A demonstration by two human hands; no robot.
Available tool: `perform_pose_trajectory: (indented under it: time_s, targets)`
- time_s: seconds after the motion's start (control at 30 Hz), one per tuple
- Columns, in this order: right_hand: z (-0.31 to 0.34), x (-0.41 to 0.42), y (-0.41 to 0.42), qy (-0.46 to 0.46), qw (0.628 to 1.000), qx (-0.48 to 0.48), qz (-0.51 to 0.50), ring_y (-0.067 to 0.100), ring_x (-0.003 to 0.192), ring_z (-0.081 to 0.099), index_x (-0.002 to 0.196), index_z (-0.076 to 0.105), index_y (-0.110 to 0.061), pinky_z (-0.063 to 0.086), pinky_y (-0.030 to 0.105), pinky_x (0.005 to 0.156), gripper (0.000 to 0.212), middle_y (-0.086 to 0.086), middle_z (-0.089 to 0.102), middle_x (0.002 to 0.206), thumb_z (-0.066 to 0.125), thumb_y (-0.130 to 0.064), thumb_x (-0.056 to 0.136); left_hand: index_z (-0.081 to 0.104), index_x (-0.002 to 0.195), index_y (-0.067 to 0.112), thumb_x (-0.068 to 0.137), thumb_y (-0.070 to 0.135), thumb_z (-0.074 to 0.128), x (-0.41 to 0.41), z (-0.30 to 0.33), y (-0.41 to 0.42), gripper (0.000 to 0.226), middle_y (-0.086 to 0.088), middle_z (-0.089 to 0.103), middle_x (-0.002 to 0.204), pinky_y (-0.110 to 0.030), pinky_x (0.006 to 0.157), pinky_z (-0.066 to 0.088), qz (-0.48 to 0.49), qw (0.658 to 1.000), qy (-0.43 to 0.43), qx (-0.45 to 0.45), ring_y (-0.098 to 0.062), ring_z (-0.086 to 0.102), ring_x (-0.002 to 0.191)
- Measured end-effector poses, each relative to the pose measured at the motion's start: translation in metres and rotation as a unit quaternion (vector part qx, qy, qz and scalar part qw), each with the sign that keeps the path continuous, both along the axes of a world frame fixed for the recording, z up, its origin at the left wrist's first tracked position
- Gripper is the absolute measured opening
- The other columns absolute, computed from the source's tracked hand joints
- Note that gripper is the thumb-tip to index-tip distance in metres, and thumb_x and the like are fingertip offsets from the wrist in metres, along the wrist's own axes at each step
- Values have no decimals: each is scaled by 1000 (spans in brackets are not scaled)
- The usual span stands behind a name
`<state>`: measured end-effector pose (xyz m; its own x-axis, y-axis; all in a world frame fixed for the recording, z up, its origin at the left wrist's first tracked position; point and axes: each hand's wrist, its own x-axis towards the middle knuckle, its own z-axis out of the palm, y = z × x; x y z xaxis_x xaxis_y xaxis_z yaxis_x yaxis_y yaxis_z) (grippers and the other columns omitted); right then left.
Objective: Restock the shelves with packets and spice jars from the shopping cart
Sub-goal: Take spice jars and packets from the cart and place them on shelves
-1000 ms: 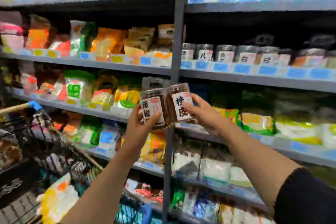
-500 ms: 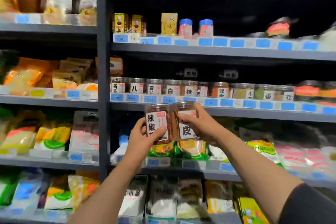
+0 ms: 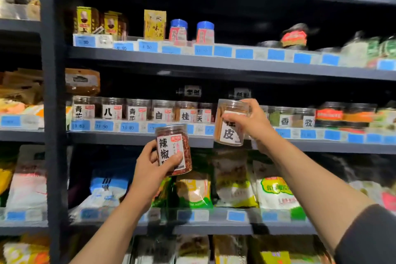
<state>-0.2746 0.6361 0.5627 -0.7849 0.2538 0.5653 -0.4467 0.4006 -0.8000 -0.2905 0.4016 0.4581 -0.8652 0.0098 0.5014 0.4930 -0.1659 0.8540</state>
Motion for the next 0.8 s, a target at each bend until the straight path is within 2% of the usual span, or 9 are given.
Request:
perform_pose_trajectory:
  time_s: [0.1, 0.2, 0.3, 0.37, 0.43, 0.57, 0.67, 0.8]
  targets:
    - [19, 1, 21, 28, 999, 4, -46, 11, 89, 62, 115, 47, -23, 53, 27, 69, 53, -5, 60, 103, 80, -26, 73, 53, 126, 15, 75, 13, 78, -13, 5, 6, 56, -1, 69, 111, -13, 67, 54, -23, 1000, 11, -18, -7, 69, 93]
    - [33, 4, 38, 54, 994, 8, -91, 5, 88, 58, 118, 47, -21, 45, 21, 65, 54, -10, 57, 99, 79, -24, 75, 52, 128, 19, 68, 26, 79, -23, 14, 17, 66, 2, 69, 112, -18, 73, 56, -58, 998, 17, -35, -6, 69, 95]
    - [39, 9, 52, 58, 989, 17, -133, 10, 91, 59, 116, 49, -20, 45, 23, 68, 52, -7, 58, 100, 79, -25, 74, 50, 126, 20, 74, 20, 79, -30, 21, 34, 59, 5, 69, 110, -13, 70, 54, -87, 995, 18, -39, 0, 68, 90]
    - [38, 11, 55, 46, 989, 27, -141, 14, 92, 60, 116, 50, -18, 45, 24, 66, 52, -1, 59, 105, 79, -26, 74, 49, 128, 19, 75, 20, 79, -35, 22, 42, 60, 2, 68, 113, -18, 75, 56, -98, 994, 13, -37, -6, 68, 95]
    - [32, 10, 48, 29, 991, 32, -129, 14, 90, 62, 118, 49, -17, 46, 23, 63, 55, 1, 60, 108, 79, -28, 73, 49, 128, 20, 75, 21, 80, -39, 18, 45, 61, 0, 68, 115, -21, 80, 56, -103, 994, 6, -39, -11, 67, 101]
    - [18, -8, 4, -2, 996, 58, -69, 14, 90, 65, 117, 50, -19, 52, 27, 66, 59, 0, 62, 106, 81, -30, 69, 57, 116, 26, 75, 18, 80, -45, 7, 31, 47, 5, 70, 108, -16, 72, 55, -87, 996, -10, -17, -8, 68, 98]
    - [17, -30, -39, -5, 996, 83, -19, 17, 92, 67, 109, 54, -22, 57, 37, 77, 55, 1, 66, 103, 84, -33, 64, 63, 114, 20, 75, 18, 80, -52, 1, 1, 43, 4, 71, 106, -24, 80, 55, -46, 999, -21, 8, -9, 68, 98]
    - [26, -56, -86, 2, 995, 98, 22, 18, 92, 66, 108, 54, -23, 56, 37, 79, 54, 0, 64, 102, 84, -32, 65, 65, 109, 19, 72, 20, 81, -63, -5, -50, 41, 1, 73, 104, -31, 83, 55, 5, 999, -32, 35, -13, 69, 98]
